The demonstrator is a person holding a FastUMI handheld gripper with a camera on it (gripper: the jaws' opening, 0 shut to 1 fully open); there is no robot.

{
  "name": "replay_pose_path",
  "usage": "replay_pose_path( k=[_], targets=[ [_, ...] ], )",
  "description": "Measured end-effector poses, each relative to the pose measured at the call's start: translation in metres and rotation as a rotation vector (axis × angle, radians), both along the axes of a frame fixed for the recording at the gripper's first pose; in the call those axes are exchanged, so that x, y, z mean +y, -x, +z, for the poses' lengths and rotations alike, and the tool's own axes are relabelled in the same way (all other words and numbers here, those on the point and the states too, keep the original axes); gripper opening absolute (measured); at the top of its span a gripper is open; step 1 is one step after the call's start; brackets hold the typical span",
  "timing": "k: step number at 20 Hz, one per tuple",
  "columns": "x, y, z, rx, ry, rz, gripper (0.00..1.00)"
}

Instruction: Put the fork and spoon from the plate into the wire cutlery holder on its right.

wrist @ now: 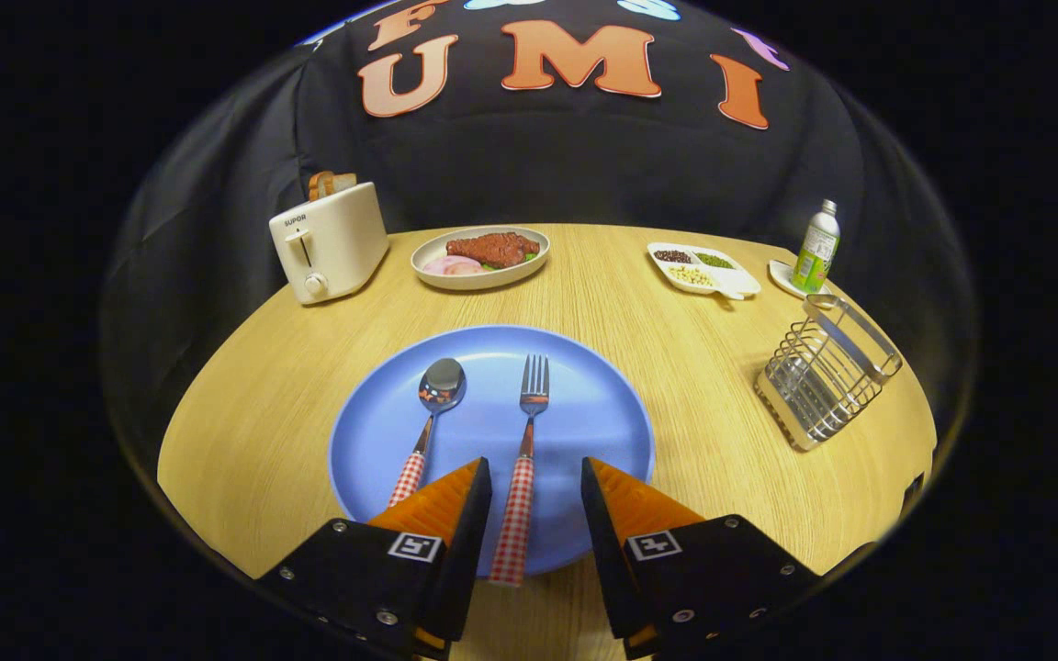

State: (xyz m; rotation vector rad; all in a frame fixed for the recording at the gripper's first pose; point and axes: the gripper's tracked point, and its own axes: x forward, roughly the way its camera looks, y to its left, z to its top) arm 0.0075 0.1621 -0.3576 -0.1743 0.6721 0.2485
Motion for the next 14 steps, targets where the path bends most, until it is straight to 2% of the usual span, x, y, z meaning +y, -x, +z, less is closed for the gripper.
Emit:
replay_pose_path(
  k=[4, 5, 6, 9, 14],
  targets=[
    [0.002, -0.001, -0.007, 0.018, 0.015, -0.009, 0.32],
    [0.001, -0.002, -0.007, 0.019, 0.016, -0.014, 0.2],
    [0.001, -0.002, -0.007, 0.03, 0.015, -0.018, 0.15],
    [-0.002, 0.0, 0.003, 0.046, 0.002, -0.028, 0.09],
    [-0.031, -0.001, 0.056, 0.018, 0.017, 0.004, 0.09]
  ],
)
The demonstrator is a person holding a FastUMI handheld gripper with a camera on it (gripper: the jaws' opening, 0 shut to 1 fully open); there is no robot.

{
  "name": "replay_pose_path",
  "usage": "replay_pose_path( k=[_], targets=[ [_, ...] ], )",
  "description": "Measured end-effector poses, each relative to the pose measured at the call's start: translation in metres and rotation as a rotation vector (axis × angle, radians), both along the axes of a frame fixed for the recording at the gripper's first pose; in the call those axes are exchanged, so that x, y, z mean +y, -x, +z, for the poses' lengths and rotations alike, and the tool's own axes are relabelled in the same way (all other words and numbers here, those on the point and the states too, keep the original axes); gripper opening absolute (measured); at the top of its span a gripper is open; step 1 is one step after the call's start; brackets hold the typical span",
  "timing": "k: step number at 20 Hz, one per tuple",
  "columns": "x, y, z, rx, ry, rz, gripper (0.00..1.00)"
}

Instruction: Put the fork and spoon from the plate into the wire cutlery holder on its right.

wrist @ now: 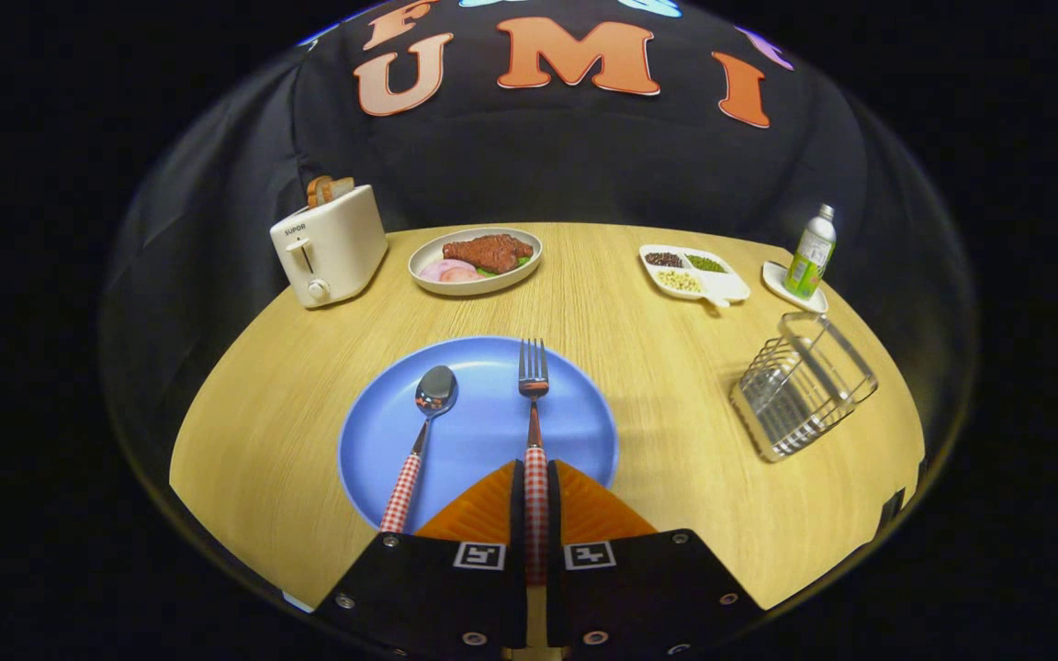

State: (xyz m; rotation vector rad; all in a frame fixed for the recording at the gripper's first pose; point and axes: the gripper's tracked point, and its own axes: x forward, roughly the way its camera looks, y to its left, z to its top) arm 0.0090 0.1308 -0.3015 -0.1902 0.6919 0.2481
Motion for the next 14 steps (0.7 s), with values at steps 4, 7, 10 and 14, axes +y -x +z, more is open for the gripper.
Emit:
replay_pose_path(
  k=[4, 7, 10, 14],
  targets=[
    [-0.053, -0.005, 0.047, 0.004, 0.006, -0.03, 0.09],
    [-0.099, -0.012, 0.083, -0.009, 0.055, -0.045, 0.09],
    [-0.14, -0.013, 0.11, 0.001, 0.131, -0.044, 0.09],
    [-0.176, -0.014, 0.126, 0.078, 0.167, -0.055, 0.09]
  ],
)
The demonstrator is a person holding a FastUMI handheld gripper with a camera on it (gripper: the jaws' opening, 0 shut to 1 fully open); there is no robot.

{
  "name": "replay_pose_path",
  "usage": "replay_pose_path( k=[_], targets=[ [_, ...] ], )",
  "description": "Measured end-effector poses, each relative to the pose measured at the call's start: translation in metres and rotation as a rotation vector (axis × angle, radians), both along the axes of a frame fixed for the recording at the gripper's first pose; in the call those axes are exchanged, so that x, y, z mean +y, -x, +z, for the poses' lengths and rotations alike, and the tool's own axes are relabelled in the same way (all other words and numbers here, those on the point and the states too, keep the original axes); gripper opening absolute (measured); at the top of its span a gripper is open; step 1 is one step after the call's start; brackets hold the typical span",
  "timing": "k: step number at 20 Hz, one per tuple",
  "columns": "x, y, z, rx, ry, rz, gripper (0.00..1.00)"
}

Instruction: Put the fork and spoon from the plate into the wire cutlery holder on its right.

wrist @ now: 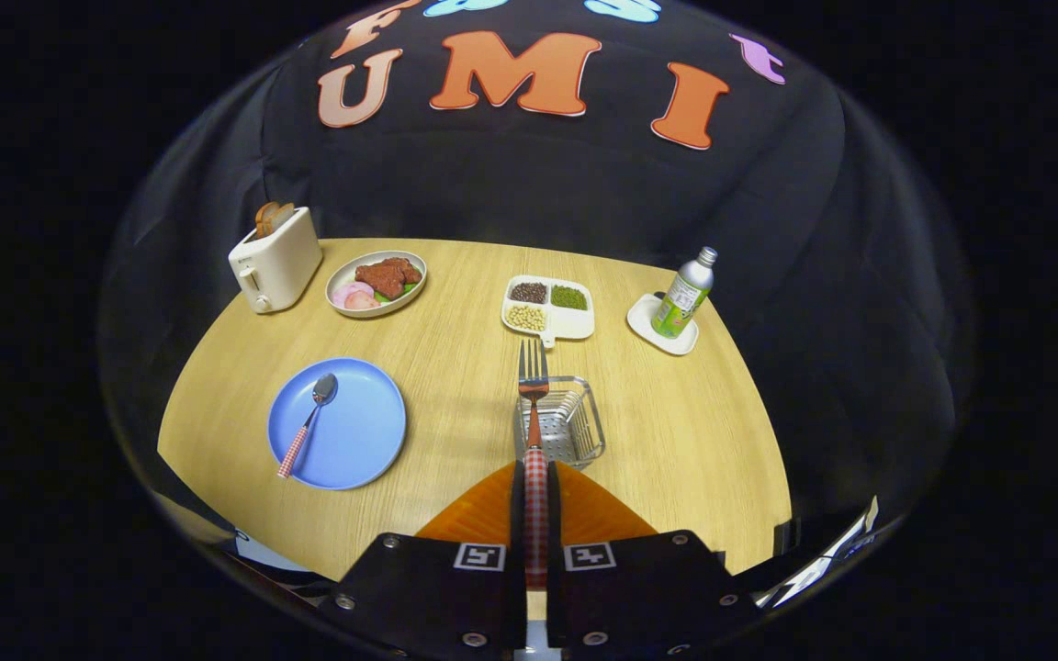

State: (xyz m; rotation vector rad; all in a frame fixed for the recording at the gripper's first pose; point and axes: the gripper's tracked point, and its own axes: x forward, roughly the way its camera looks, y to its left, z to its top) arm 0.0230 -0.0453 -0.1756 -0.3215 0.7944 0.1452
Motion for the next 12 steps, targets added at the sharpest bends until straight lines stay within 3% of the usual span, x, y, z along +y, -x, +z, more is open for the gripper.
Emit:
replay_pose_path(
  k=[7, 12],
  targets=[
    [-0.036, -0.003, -0.007, 0.226, 0.085, -0.004, 0.09],
    [-0.038, -0.018, -0.021, 0.364, 0.076, -0.031, 0.09]
  ],
)
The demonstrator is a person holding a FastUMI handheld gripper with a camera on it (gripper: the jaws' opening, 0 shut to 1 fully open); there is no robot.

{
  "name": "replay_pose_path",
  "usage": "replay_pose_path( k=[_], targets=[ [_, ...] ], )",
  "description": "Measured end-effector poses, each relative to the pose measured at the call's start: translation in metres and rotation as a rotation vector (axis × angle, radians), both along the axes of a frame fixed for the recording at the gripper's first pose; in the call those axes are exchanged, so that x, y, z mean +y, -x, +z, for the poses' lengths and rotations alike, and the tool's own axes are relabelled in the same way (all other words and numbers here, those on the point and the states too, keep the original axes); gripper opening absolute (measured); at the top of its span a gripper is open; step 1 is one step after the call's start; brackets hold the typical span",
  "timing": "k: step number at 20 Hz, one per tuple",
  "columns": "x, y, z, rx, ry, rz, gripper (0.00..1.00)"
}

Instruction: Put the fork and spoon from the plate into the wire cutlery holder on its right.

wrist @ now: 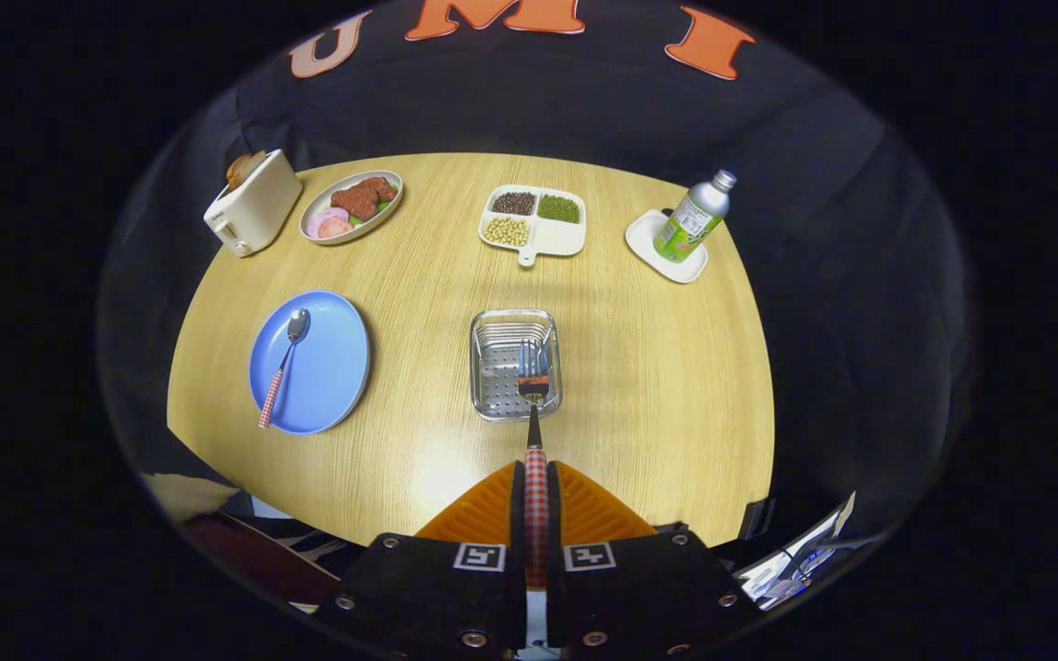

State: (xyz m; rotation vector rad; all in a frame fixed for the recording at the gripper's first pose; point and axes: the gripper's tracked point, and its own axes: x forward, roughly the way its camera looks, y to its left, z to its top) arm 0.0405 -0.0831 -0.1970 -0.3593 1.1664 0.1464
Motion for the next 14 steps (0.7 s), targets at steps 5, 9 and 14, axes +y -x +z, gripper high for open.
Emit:
replay_pose_path(
  k=[5, 9, 14],
  targets=[
    [0.008, -0.012, -0.021, 0.106, 0.008, -0.017, 0.09],
    [0.018, -0.023, -0.038, 0.17, 0.022, -0.012, 0.09],
    [0.007, -0.039, -0.057, 0.211, 0.083, -0.042, 0.09]
  ],
)
